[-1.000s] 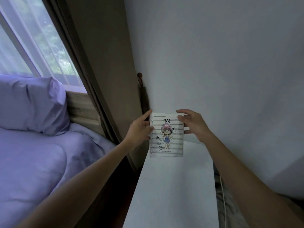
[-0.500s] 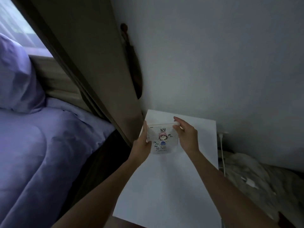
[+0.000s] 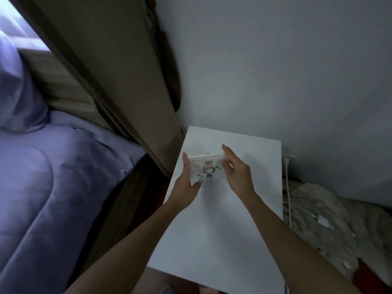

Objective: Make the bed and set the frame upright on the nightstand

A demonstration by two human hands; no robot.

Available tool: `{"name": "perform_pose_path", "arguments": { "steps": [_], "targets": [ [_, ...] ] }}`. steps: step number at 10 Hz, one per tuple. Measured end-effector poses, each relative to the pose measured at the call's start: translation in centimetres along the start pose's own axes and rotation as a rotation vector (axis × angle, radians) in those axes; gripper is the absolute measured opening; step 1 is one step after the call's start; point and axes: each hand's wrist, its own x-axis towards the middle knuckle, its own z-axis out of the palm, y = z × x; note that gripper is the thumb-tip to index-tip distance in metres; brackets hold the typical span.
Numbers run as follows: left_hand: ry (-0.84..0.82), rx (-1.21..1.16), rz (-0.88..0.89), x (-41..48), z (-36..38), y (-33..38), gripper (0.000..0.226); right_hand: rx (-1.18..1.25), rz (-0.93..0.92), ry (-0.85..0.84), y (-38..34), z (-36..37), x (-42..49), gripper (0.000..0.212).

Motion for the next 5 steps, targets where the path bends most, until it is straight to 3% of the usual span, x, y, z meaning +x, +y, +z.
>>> {"name": "perform_pose_path", "arguments": {
  "steps": [2, 5],
  "targets": [
    [0.025, -0.02, -0.022, 1.4, -0.8, 0.2, 0.088, -0.117, 0.091, -0.197, -0.8, -0.8, 0.4, 0.073],
    [-0.003, 0.28, 0.008, 1.8, -2.9, 0.9, 0.071, -0.333, 0.104, -0.259, -2.1, -2.1, 0.5, 0.08]
  ]
}}
